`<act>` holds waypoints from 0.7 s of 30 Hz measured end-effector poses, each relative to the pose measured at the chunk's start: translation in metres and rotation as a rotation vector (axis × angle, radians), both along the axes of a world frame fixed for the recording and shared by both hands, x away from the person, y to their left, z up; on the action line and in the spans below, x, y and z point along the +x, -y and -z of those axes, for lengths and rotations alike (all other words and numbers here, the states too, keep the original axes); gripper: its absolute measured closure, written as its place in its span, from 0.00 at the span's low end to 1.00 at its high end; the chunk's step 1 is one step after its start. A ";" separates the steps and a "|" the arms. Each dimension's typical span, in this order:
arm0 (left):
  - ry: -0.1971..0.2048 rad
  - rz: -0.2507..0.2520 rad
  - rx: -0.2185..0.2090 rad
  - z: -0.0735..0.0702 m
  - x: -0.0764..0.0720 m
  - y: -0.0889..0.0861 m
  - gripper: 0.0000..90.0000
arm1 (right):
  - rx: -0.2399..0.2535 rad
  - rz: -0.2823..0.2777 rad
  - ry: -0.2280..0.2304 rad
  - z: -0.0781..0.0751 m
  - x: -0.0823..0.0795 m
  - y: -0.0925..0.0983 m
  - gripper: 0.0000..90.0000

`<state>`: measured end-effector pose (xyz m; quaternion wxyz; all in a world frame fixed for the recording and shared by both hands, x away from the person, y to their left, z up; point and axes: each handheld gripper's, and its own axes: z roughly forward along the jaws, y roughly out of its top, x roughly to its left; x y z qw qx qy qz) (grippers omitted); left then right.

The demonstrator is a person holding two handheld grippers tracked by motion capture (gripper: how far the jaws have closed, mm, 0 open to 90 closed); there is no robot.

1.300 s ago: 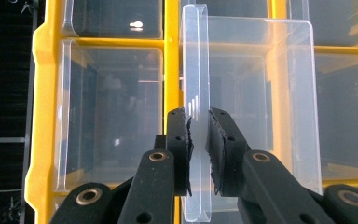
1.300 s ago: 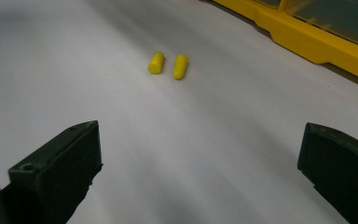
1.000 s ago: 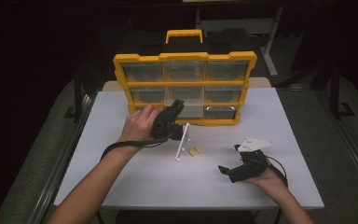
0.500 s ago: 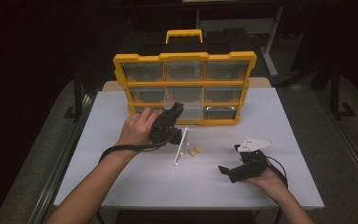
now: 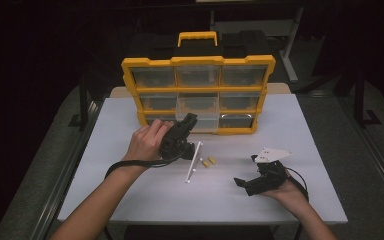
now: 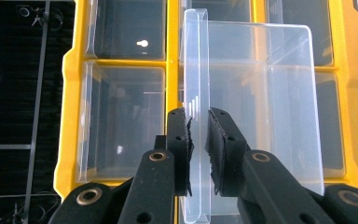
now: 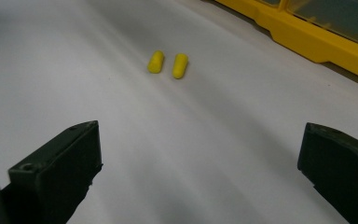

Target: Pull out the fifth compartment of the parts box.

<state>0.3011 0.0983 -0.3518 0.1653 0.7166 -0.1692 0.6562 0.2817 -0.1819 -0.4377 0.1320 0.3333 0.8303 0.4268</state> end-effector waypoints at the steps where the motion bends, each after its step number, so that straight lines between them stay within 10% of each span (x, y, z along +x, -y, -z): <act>1: -0.001 0.000 0.001 0.000 0.000 0.000 0.88 | 0.000 0.000 0.000 0.000 0.000 0.000 0.00; 21: -0.006 0.013 -0.004 0.007 -0.006 -0.003 0.87 | -0.001 0.000 0.000 0.000 0.000 0.000 0.00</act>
